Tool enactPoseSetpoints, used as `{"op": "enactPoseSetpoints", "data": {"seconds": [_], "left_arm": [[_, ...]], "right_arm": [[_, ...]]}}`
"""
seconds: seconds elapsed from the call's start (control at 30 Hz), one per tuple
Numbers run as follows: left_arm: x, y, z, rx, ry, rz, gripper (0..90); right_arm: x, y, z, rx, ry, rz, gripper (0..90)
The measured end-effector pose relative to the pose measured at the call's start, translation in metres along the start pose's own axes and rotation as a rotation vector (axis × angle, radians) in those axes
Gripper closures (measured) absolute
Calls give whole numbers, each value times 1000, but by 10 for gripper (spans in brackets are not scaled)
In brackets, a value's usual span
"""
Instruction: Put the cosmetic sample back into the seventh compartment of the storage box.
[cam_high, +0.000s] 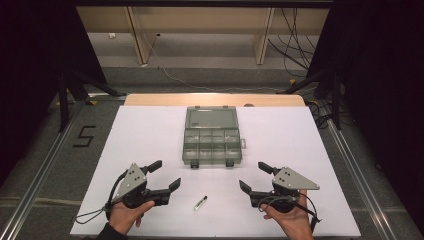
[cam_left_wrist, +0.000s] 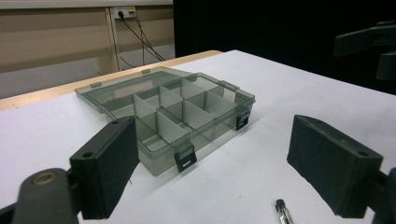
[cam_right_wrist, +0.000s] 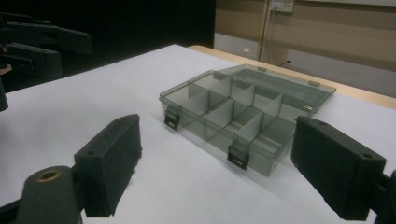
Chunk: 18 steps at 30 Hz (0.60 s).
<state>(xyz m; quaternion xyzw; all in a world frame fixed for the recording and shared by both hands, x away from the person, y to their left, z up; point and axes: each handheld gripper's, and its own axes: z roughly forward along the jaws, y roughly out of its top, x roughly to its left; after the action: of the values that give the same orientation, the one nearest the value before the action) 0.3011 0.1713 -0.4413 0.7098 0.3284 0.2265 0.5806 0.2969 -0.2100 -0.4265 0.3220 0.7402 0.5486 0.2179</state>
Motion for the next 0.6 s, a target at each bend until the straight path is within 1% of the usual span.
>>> {"op": "enactPoseSetpoints", "data": {"seconds": [0.03, 0.07, 0.23, 0.3, 0.37, 0.4, 0.43, 0.5, 0.53, 0.57, 0.6], "left_arm": [[0, 0, 0, 1, 0, 0, 157], [0, 0, 0, 2, 0, -2, 157], [0, 0, 0, 2, -2, 1, 157], [0, 0, 0, -1, 0, -1, 157], [1, 0, 0, 1, -2, 9, 157], [1, 0, 0, 4, -4, 16, 157], [1, 0, 0, 5, -3, 11, 157], [1, 0, 1, 3, -3, 13, 157], [1, 0, 1, 3, -3, 13, 157], [1, 0, 1, 4, -3, 13, 157], [1, 0, 1, 3, -5, 17, 157]], "right_arm": [[-1, 0, -1, 13, 2, -5, 172], [-1, 0, -1, 4, -8, -2, 172], [-1, 0, 0, 10, -2, -5, 171], [-2, 1, 0, 20, 16, -16, 171], [-2, 1, 0, 30, 24, -15, 171], [-2, 2, 2, 33, 33, -31, 171], [-1, 2, 3, 35, 46, -24, 171], [0, 5, 1, 58, 63, -46, 173], [0, 5, 1, 58, 63, -46, 173], [0, 7, 3, 55, 80, -54, 172], [0, 7, 3, 55, 80, -54, 172]]}}
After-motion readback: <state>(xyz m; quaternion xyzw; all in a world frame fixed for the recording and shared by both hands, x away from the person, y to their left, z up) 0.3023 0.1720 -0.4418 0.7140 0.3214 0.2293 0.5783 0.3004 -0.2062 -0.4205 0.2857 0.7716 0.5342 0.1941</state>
